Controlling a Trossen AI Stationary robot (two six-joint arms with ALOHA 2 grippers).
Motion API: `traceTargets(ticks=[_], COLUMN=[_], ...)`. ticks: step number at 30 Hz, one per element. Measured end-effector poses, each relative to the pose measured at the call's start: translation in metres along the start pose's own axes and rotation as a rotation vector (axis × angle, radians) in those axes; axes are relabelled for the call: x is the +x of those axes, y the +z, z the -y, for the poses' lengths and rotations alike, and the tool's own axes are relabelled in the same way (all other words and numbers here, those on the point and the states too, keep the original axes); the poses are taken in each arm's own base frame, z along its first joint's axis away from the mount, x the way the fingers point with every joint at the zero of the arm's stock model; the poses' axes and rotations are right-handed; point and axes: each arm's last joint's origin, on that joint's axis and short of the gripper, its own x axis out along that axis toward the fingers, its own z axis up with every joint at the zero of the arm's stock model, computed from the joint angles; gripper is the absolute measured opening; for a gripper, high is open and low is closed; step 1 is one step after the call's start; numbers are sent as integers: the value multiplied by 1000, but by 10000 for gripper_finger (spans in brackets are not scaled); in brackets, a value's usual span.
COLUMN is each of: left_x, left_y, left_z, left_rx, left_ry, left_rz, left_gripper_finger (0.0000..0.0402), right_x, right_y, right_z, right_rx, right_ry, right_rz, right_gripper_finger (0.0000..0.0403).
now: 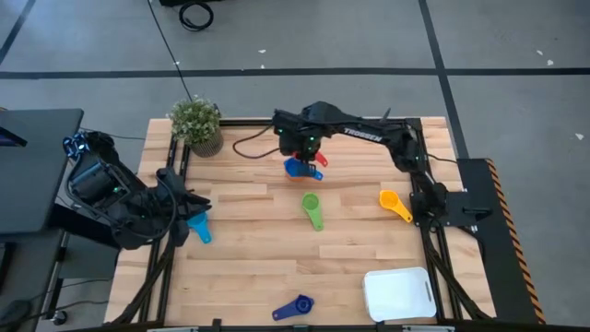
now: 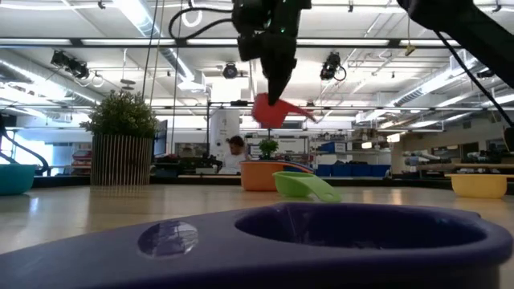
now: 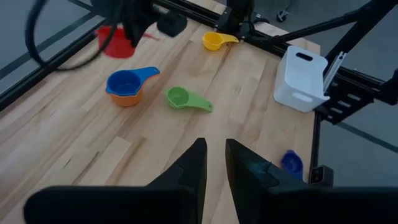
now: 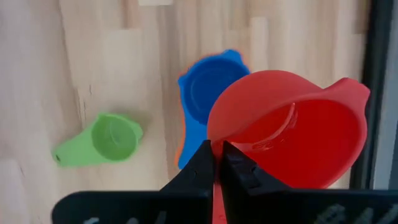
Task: Nest measuring cups in basket
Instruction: Stack the red measuring cup on top of the blue measuring cup
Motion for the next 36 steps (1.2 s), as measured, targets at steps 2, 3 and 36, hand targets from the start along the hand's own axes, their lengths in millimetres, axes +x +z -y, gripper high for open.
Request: traceTargets(ticks=[2,3,36], left_x=[0,0,0], left_y=[0,0,3], left_z=[1,1,5], left_rx=[-4,-9,-95], left_ry=[-4,-7,-36], left_rz=[2,4,20], left_gripper_finger=[66,66,66], right_x=[9,13,83], right_y=[4,6,9], right_z=[1,2,11], right_rx=[-73,-98,-106], right_ry=[0,-2,17], right_rz=[2,7,-189], right_gripper_finger=[11,11,80])
